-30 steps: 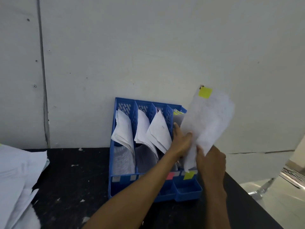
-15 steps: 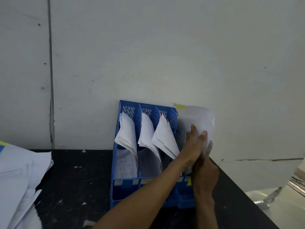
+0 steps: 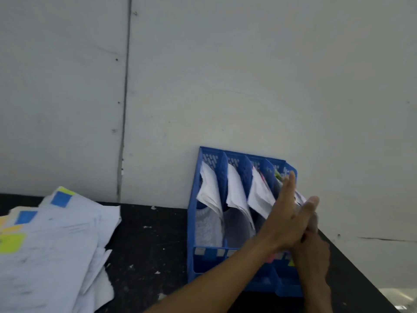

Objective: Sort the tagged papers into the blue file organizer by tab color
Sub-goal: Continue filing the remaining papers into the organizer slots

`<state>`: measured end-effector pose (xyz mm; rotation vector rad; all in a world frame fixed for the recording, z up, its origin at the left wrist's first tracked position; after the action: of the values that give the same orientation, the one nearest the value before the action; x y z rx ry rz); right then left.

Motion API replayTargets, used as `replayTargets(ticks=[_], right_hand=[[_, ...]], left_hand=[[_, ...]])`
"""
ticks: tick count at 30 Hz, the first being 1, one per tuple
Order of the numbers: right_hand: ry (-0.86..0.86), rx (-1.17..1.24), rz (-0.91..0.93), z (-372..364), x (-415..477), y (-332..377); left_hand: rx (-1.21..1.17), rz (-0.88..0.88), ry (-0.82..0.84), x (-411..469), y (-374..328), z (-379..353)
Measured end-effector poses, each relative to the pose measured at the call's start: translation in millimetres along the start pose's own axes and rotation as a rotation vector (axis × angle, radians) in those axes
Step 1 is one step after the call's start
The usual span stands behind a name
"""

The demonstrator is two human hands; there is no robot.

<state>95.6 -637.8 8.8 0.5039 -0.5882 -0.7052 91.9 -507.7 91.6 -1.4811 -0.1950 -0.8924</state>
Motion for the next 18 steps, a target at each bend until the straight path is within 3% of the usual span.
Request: replayTargets(ticks=[4,8,11,14,16,18], right_hand=[[-0.182,0.016,0.115,34.5,-21.9,37.2],[-0.305,0.316,0.317,53.4,-93.1,95.6],[-0.068,0.49,0.426,35.2,-166.4,139.9],[0.375,0.547,0.451,-12.7,-252.4,184.9],[0.64,0.479,0.421,-48.4,-314.0,206.9],[0.723,0.308,0.406,-73.7,-363.7,220.8]], left_hand=[[0.086,-0.135,-0.046,-40.1,-32.7,72.4],[0.296,-0.164,-0.278,-98.9,-37.8,178.0],[0.541,-0.055,-0.491,-166.3,-22.3,263.5],[0.854,0.218,-0.68,-248.5,-8.4,337.9],[1.002,0.475,-0.764,-302.1,-9.7,376.0],[1.106,0.656,-0.784,-335.6,-13.2,400.7]])
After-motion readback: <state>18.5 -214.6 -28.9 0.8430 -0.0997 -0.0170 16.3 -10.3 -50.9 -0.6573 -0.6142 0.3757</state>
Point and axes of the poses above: each hand's wrist, its own x-axis towards the middle knuckle, its own z-axis out of the back of the hand, y = z × x, the point moved 3 cm from there along x, towards the middle knuckle, and after that the axes turned 9 degrees about -z, right-handed, at the moved point
